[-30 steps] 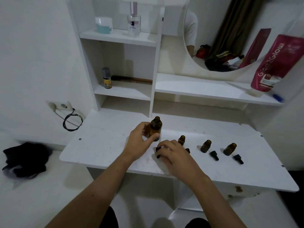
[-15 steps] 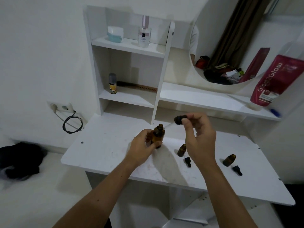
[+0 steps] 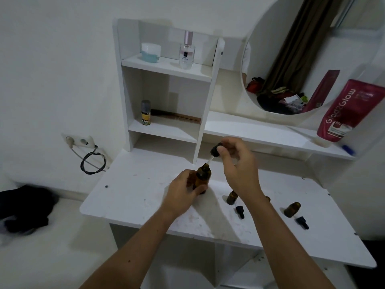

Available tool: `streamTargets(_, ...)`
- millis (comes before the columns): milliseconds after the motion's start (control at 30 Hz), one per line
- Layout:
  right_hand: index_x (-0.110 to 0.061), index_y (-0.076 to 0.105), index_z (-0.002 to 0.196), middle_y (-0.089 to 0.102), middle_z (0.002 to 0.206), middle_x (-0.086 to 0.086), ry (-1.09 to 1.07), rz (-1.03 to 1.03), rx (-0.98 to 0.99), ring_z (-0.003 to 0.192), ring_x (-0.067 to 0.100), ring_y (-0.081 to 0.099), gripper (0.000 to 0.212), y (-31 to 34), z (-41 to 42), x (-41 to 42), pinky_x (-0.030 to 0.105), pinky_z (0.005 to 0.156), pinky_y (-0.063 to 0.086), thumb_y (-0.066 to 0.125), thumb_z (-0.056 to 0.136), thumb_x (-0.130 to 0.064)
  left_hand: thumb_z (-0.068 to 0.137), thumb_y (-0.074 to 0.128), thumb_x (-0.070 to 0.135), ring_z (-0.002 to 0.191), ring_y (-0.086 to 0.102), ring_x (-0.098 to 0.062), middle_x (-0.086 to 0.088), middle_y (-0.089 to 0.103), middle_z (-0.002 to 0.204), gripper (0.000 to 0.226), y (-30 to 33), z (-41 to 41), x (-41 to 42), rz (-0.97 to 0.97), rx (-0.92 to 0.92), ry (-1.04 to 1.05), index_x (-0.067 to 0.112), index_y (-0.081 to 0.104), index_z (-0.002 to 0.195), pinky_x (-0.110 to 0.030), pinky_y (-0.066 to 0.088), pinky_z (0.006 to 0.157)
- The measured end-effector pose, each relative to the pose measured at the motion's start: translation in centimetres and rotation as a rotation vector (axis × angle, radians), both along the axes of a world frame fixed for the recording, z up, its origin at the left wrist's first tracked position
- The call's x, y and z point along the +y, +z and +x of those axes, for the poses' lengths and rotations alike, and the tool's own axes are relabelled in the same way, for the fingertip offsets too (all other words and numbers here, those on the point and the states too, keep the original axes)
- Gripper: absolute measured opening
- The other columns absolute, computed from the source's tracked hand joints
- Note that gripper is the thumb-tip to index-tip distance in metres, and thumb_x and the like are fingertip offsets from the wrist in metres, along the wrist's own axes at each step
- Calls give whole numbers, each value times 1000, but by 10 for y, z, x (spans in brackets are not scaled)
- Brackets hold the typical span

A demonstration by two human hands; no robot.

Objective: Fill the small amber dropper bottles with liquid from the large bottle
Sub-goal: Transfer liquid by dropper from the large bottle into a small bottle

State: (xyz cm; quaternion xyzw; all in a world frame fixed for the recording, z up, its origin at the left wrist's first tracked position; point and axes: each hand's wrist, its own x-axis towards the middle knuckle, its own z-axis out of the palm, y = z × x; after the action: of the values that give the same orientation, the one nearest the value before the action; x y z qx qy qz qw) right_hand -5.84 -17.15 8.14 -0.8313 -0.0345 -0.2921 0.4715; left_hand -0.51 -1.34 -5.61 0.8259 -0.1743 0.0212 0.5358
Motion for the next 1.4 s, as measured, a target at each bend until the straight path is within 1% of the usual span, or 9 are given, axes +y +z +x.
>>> streamTargets(133,-16,76,105,72,100,-3,24,-161,80,92,2,65,10,-9,14,3,5,81,46,69,98,-17,86,77,50,105,63,-6,14,66,115,44,2,1,-1,-15,18,6,29,59,121,-35,56,95)
streamTargets(367,-19,76,93,76,89,-8,-13,-35,186,88,4,70,6,-23,19,3,4,78,47,72,96,-16,86,76,48,101,63,-7,15,67,110,40,0,-1,-1,-31,6,-3,31,60,118,-37,57,92)
streamTargets(633,-15,74,84,75,83,-7,-61,-11,168,83,4,68,11,-23,17,5,3,74,45,73,93,-10,86,77,47,99,63,-5,16,66,109,37,-2,1,-2,-18,-5,7,34,59,116,-32,57,90)
streamTargets(933,-22,74,102,76,92,-15,2,54,196,90,-3,70,8,-15,13,4,5,81,49,68,99,-17,88,77,44,104,63,-6,14,65,115,41,3,-4,-2,10,-2,14,29,59,122,-24,53,91)
streamTargets(1000,-22,74,106,76,95,-15,2,101,173,92,-4,70,10,-6,10,1,7,82,50,67,99,-19,88,77,46,109,62,-9,14,63,122,50,5,-6,-3,22,6,19,28,55,129,-27,54,94)
streamTargets(1100,-19,74,110,76,103,-10,-31,187,71,100,-1,70,12,14,1,-7,12,89,53,66,100,-20,84,82,44,118,52,-7,14,49,133,77,10,-15,-3,12,4,46,23,40,146,-26,48,101)
streamTargets(1167,-17,74,112,76,105,-7,-69,221,-33,102,2,70,14,25,-9,-18,15,92,54,65,101,-19,81,85,40,118,50,-5,12,44,133,82,9,-25,-3,-25,-42,89,21,38,145,-22,46,101)
streamTargets(1300,-18,74,110,76,104,-8,-138,229,-69,100,3,71,13,23,-34,-48,15,91,54,65,102,-20,80,88,36,102,56,-1,11,53,116,63,8,-53,-12,-133,-106,150,22,48,126,-12,48,83)
streamTargets(1400,-24,74,110,77,102,-9,-204,201,10,100,5,72,12,3,-48,-65,23,93,56,66,101,-24,84,84,35,91,59,-3,12,62,99,40,11,-70,-30,-165,-79,69,26,57,112,-14,50,76)
